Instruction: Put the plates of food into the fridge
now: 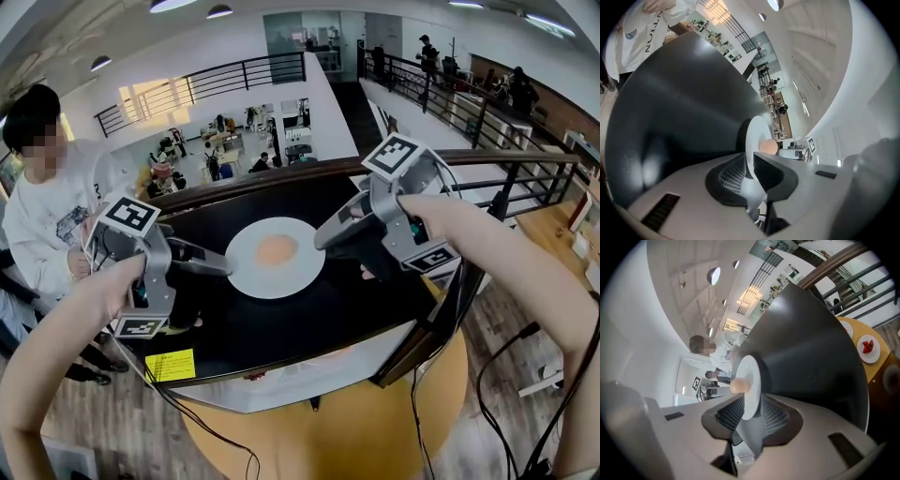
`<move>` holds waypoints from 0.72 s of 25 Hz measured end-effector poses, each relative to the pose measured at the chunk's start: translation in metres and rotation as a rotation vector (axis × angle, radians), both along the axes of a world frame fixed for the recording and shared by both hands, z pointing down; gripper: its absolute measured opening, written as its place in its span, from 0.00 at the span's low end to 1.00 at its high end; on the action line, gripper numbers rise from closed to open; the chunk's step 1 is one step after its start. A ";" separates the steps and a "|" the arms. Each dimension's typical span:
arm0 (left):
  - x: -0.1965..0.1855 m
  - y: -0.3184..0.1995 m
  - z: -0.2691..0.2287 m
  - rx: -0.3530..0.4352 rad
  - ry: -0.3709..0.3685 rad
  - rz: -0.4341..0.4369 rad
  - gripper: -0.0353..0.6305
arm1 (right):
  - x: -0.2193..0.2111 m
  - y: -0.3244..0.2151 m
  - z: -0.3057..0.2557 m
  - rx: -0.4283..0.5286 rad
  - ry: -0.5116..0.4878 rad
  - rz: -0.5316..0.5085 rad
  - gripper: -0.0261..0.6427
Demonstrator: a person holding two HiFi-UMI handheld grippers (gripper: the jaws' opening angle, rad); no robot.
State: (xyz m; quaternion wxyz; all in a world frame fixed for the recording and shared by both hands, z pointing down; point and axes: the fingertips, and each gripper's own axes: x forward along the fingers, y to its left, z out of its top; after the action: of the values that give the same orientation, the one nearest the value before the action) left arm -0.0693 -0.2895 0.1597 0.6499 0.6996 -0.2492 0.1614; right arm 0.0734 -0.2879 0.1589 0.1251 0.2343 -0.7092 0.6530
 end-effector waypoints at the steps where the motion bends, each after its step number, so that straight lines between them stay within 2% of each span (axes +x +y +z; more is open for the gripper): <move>1: 0.001 0.002 -0.001 -0.002 0.002 0.001 0.13 | -0.001 0.002 0.000 -0.007 0.004 -0.007 0.20; 7: 0.002 0.005 -0.006 -0.005 0.006 -0.038 0.13 | -0.003 0.006 -0.002 -0.035 -0.013 -0.010 0.19; 9: 0.003 0.005 -0.007 -0.018 0.029 -0.054 0.13 | -0.005 0.007 -0.002 -0.042 -0.032 -0.010 0.11; 18: 0.011 0.006 -0.007 -0.021 0.105 -0.018 0.11 | -0.004 -0.002 -0.009 -0.026 -0.196 0.041 0.07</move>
State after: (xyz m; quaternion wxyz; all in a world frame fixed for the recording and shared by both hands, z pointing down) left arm -0.0586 -0.2837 0.1522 0.6707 0.6982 -0.2192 0.1212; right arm 0.0691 -0.2896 0.1496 0.0449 0.1822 -0.7045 0.6844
